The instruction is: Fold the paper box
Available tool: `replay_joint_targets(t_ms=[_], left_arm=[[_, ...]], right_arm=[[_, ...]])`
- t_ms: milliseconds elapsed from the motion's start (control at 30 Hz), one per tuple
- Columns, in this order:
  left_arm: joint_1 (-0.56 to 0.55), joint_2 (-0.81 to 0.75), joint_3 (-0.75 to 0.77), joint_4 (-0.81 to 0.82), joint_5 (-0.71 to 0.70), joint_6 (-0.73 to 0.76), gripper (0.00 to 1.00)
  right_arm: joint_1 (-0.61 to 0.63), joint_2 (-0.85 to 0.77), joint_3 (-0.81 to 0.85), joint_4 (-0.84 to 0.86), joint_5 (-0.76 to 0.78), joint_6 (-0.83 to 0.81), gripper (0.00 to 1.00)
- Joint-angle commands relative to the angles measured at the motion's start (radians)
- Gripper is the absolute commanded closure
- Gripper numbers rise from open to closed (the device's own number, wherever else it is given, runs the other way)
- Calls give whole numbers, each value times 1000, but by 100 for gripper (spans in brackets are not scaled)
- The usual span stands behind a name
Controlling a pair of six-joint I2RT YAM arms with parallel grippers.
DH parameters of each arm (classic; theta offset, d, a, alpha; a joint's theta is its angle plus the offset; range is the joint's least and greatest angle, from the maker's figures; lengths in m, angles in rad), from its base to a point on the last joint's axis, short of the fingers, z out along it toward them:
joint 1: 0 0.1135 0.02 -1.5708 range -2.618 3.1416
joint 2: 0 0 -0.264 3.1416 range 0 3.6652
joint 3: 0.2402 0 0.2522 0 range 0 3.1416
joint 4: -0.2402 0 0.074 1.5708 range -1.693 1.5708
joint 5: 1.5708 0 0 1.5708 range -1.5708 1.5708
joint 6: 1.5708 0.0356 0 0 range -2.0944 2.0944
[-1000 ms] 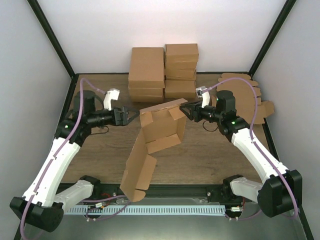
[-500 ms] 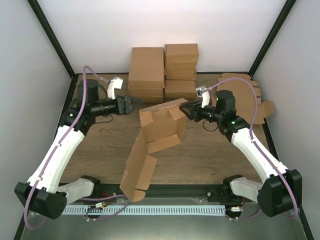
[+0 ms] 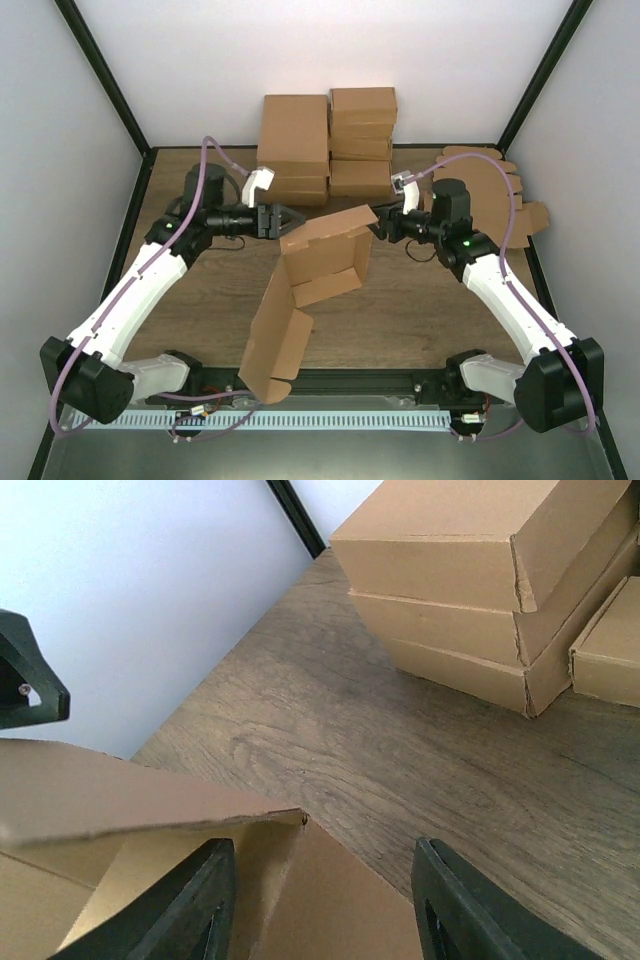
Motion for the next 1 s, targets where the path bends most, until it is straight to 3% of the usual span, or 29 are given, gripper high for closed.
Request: replay_joint_targets(t_ms=[0,333,667,967], left_arm=[[-7,-18,-31,18,-3,27,30],[-8,-28,-61,5,-16,46,31],[-8,-25,-67,5,-11,54,31],[-8,-27,-73,2,-5,62,31]], right_arm=[[-2,-10,61,-15,15,4,49],[-5,-71,73,-49,191,32,48],[-5,-152,120,-91,397,28,38],[-4,-86,342,-121,298,-60,34]])
